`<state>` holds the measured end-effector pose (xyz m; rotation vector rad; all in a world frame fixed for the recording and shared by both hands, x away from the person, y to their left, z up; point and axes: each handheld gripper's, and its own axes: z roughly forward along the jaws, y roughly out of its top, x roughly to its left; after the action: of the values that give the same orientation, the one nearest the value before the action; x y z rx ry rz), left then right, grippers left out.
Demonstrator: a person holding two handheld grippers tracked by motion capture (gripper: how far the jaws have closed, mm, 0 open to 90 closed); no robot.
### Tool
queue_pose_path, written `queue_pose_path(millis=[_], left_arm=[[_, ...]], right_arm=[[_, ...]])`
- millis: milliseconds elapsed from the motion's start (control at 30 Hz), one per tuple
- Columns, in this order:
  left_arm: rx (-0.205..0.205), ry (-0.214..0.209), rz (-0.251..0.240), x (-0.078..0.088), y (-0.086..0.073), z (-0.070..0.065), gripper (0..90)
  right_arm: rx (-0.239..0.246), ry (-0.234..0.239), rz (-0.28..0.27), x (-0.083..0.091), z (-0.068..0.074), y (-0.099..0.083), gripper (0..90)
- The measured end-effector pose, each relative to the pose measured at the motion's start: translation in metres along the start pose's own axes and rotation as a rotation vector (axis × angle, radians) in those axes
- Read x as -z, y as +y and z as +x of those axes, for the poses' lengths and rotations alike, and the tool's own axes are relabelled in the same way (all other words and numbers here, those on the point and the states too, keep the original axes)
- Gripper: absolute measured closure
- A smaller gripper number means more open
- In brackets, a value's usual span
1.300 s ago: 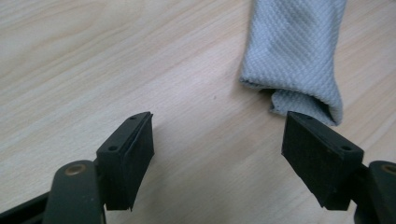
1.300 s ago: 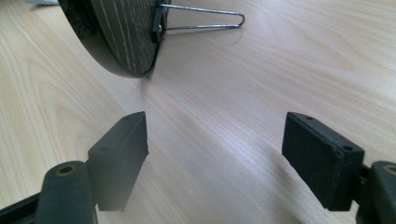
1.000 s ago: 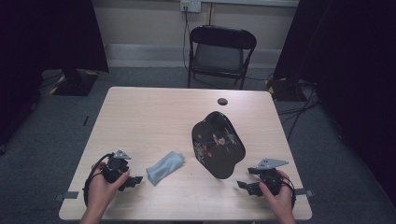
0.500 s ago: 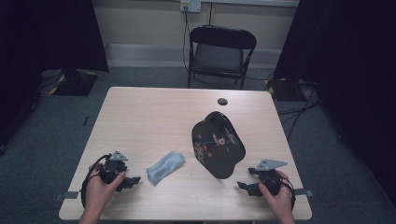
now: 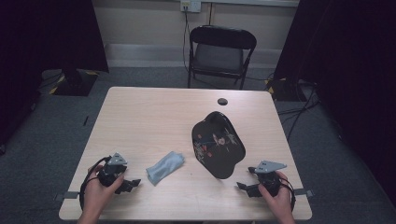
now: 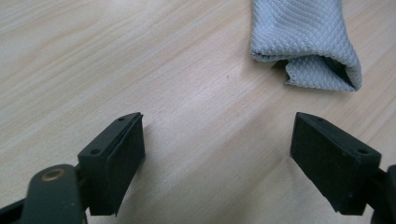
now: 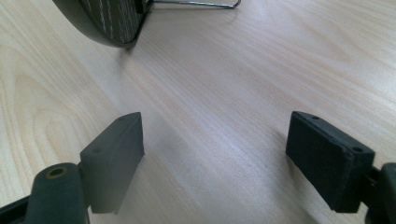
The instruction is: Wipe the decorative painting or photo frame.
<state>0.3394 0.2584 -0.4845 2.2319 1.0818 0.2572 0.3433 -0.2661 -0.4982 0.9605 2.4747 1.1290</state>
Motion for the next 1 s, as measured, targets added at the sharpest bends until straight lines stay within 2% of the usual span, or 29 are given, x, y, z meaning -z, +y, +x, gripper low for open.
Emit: queue_pose_path(millis=[167,333,600,867,1000], left_arm=[[-0.023,0.004,-0.008,0.0001,-0.0021,0.0011,16.4],[-0.021,0.002,-0.027,-0.0004,-0.0041,0.0016,15.4],[-0.056,0.016,-0.036,-0.0016,-0.0064,-0.0003,14.2],[-0.087,0.021,-0.038,-0.0049,-0.0077,-0.0035,7.5],[-0.086,0.019,-0.043,-0.0071,-0.0078,-0.0057,3.6]], right_arm=[[0.011,-0.004,0.003,-0.0006,0.0006,0.0002,18.1],[0.028,-0.001,0.009,-0.0018,0.0019,0.0006,15.6],[0.045,-0.003,0.017,-0.0027,0.0026,0.0012,14.5],[0.049,-0.001,0.018,-0.003,0.0023,0.0014,14.1],[0.049,-0.001,0.019,-0.003,0.0023,0.0014,14.0]])
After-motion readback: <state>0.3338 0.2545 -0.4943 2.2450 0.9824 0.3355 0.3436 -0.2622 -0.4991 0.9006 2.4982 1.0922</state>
